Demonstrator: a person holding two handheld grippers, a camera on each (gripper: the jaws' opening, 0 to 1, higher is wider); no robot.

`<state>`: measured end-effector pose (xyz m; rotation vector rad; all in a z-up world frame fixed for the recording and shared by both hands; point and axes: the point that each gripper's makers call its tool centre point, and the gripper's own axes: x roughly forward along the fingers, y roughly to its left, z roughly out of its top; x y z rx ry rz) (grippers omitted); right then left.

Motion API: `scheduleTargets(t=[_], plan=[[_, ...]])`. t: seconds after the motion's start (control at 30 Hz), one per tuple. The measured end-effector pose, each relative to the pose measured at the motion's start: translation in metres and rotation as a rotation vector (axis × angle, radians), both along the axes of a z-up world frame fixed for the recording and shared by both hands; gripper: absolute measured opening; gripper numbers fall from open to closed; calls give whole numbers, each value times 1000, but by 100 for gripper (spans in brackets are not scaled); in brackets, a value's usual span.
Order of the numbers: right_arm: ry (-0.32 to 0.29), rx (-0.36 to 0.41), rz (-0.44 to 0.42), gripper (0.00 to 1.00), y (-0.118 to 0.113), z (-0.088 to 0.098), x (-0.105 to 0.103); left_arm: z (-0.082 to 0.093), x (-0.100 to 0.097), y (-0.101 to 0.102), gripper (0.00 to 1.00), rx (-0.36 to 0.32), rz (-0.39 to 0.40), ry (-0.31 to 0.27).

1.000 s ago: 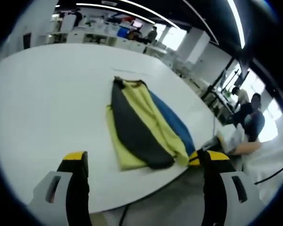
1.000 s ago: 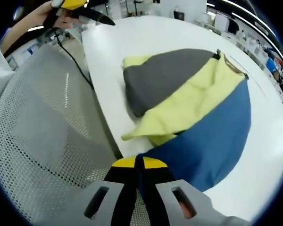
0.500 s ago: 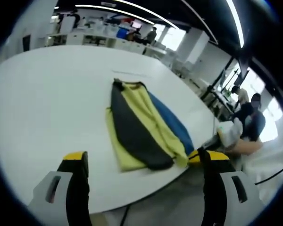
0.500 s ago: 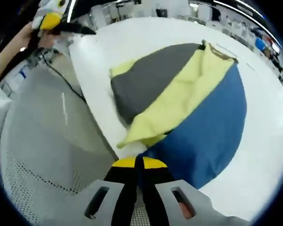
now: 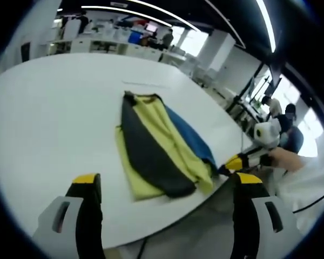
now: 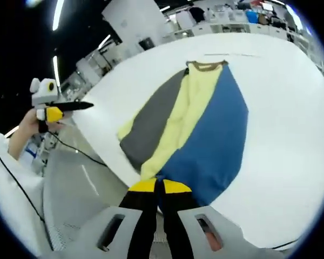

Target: Fold the garment on the visible template until the final outline fits inside the template.

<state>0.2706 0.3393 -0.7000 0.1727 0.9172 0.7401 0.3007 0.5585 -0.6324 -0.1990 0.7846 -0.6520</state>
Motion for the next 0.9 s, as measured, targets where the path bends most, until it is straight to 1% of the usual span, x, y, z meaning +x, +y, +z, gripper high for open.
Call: scheduleTargets(t=[0.1, 0.27, 0.37, 0.53, 0.6, 0.7, 0.8, 0.9], plan=[[-3, 17, -47, 3, -8, 4, 6, 0, 0, -1, 98, 0, -10, -1], [-24, 31, -112, 3, -26, 14, 17, 0, -2, -3, 98, 0, -21, 0], [-29, 27, -139, 3, -35, 17, 22, -1, -3, -3, 98, -5, -18, 2], [-51, 12, -198, 3, -60, 24, 31, -6, -4, 2, 98, -2, -19, 11], [-65, -4, -231, 3, -74, 26, 36, -6, -2, 3, 98, -3, -17, 11], [-102, -31, -288, 3, -98, 32, 43, -4, 0, -1, 98, -9, -25, 12], [-113, -40, -336, 3, -117, 36, 48, -2, 1, -5, 98, -13, -41, 6], [-122, -41, -372, 3, -130, 37, 52, -1, 2, -6, 98, -13, -42, 2]])
